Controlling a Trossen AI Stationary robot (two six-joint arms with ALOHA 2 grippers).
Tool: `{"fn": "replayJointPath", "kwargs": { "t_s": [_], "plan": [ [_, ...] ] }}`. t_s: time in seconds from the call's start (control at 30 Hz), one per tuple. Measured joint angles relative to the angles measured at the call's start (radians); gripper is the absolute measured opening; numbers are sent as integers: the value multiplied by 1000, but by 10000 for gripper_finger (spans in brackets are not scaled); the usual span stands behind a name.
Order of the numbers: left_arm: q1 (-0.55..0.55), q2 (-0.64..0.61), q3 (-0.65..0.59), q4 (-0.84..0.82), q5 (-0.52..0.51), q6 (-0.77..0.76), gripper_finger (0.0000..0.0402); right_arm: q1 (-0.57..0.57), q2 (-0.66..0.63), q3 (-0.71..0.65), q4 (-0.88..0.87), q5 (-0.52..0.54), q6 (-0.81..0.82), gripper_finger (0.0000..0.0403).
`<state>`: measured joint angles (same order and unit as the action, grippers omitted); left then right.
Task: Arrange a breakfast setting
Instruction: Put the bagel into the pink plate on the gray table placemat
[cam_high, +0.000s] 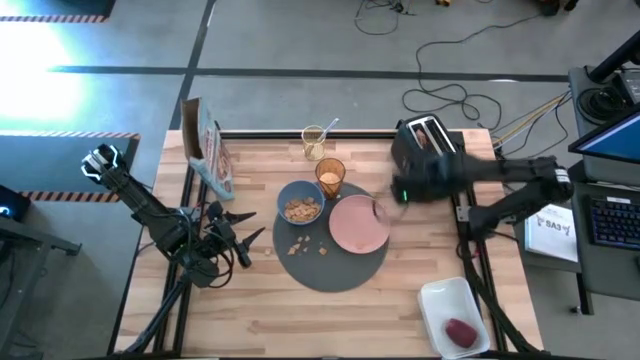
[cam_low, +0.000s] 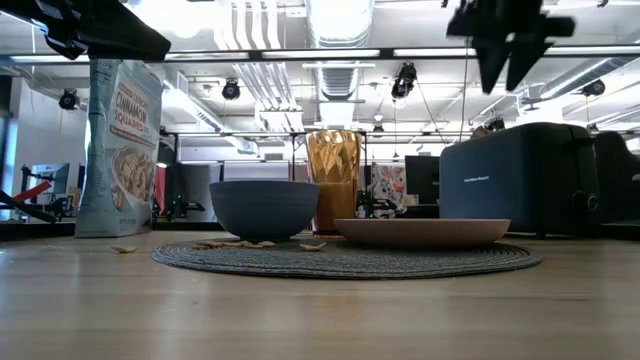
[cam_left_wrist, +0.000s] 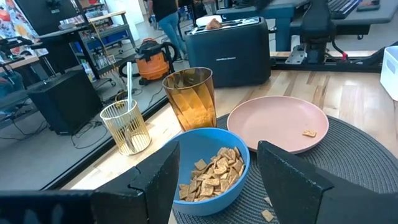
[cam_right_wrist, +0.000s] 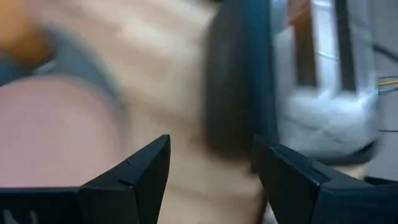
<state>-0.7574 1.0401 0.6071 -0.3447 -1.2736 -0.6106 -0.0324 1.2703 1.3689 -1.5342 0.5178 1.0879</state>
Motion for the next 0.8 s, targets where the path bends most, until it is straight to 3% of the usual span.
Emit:
{"fn": "replayJointPath", "kwargs": {
  "t_s": [0.17, 0.3, 0.43, 0.6, 0.8],
  "plan": [
    [0, 0, 0, -5, 0, 3, 200, -346, -5, 0, 45, -3, -261, 219],
    [0, 0, 0, -5, -1, 3, 200, -531, -7, 0, 224, -122, -456, 219],
    [0, 0, 0, -4, -15, 3, 200, -618, 7, -1, 435, -188, -583, 219],
    [0, 0, 0, -1, -20, -3, 200, -701, 63, -2, 400, -182, -629, 219],
    [0, 0, 0, -1, -21, 0, 200, -720, 136, 1, 389, -185, -673, 219]
  ]
}}
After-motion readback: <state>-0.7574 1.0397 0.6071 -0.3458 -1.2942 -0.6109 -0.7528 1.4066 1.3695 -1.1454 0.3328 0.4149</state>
